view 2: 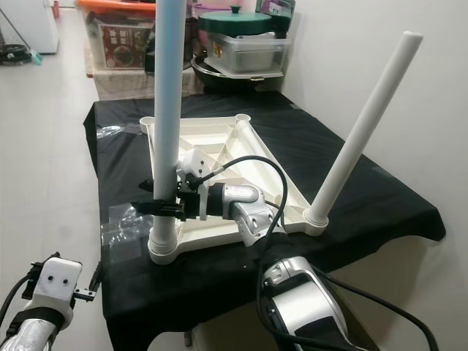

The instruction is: Building children table

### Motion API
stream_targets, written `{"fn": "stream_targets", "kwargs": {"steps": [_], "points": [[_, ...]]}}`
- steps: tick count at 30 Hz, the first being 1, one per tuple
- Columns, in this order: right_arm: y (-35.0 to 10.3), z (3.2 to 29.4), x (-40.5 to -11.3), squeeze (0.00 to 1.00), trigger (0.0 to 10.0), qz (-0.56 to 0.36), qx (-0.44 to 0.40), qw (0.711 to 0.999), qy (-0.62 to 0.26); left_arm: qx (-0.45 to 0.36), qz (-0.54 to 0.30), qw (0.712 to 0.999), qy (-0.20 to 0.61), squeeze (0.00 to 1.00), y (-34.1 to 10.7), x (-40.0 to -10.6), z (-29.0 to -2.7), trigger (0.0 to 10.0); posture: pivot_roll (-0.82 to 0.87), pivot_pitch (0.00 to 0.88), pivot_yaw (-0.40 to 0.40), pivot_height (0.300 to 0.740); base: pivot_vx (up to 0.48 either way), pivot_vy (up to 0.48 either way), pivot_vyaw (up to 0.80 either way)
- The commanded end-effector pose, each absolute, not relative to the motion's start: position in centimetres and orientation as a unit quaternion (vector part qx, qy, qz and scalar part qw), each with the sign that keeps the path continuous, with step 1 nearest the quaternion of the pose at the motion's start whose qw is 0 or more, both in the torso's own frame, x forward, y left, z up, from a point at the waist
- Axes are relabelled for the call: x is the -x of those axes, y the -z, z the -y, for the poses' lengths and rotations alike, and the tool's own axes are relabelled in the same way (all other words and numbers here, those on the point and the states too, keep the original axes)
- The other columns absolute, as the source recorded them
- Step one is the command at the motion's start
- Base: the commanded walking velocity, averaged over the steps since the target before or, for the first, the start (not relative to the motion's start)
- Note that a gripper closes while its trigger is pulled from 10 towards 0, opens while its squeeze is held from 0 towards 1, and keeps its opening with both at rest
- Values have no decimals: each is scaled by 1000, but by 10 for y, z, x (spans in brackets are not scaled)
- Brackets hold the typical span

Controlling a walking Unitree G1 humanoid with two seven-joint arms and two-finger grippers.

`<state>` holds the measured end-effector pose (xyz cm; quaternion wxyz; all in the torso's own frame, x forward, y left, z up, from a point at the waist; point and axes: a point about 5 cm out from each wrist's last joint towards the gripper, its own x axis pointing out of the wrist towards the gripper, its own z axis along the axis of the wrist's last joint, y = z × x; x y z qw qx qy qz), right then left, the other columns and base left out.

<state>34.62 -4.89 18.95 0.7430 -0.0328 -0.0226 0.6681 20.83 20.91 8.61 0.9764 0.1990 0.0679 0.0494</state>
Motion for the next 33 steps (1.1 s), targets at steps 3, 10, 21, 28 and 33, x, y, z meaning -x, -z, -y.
{"fn": "stream_targets", "kwargs": {"steps": [3,10,21,28,33], "points": [[-173,57,-344,0,0,-20,35,740,-671,-196,-70,977,-44,0,-84,-209,-206,10000,146,0,-130,740,0,0,0],[-164,48,-336,0,0,-33,32,712,-701,-193,-69,978,-41,0,-84,-212,-203,10000,147,0,-137,740,0,0,0],[-158,37,-343,0,0,-62,28,714,-697,-187,-73,979,-46,0,-81,-210,-204,10000,164,0,-156,740,0,0,0],[-162,34,-348,0,0,-64,28,723,-687,-185,-73,979,-45,0,-81,-210,-202,10000,168,0,-161,740,0,0,0],[-154,38,-350,0,0,-65,23,759,-648,-183,-76,979,-44,0,-79,-209,-201,10000,155,0,-157,740,0,0,0]]}}
